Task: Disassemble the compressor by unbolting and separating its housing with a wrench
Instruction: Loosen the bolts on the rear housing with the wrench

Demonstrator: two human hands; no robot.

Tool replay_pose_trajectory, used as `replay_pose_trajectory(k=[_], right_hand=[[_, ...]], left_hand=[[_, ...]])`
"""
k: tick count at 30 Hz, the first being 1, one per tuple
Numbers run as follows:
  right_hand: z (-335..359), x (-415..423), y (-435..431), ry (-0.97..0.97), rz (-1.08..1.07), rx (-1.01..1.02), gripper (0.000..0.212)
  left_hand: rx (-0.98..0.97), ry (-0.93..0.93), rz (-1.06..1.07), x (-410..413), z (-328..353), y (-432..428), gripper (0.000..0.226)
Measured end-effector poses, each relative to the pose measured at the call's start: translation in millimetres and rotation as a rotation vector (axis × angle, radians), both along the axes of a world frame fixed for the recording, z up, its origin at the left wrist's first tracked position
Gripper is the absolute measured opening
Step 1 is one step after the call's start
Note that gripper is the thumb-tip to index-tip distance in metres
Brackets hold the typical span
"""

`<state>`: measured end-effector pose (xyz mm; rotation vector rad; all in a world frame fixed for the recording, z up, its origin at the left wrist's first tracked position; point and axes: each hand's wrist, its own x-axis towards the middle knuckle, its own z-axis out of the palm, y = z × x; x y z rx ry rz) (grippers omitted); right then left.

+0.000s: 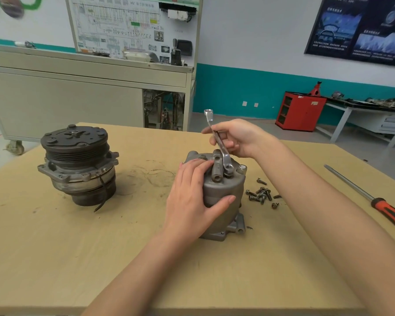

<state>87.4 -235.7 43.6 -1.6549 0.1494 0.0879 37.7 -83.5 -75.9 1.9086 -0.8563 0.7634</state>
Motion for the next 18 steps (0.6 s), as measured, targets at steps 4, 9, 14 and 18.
replay_pose_trajectory(k=[4,9,14,18], right_hand=[[16,-14,-9,-0.164,-0.172,0.205,0.021],[29,-58,-19,-0.409,-0.317,0.241,0.019],[7,-109,-6,-0.826,-0.522,-0.108,0.012],[-31,-123,15,-1.161,-0.577,-0.322,0.008]], left_hand=[[0.011,0.015,-0.002,-1,1,1,0.071],[0.011,0.028,-0.003,-2,2,1,0.072],[0.02,0.028,-0.004,-1,2,1,0.072],[0.018,0.024,-0.008,-1,1,1,0.072]])
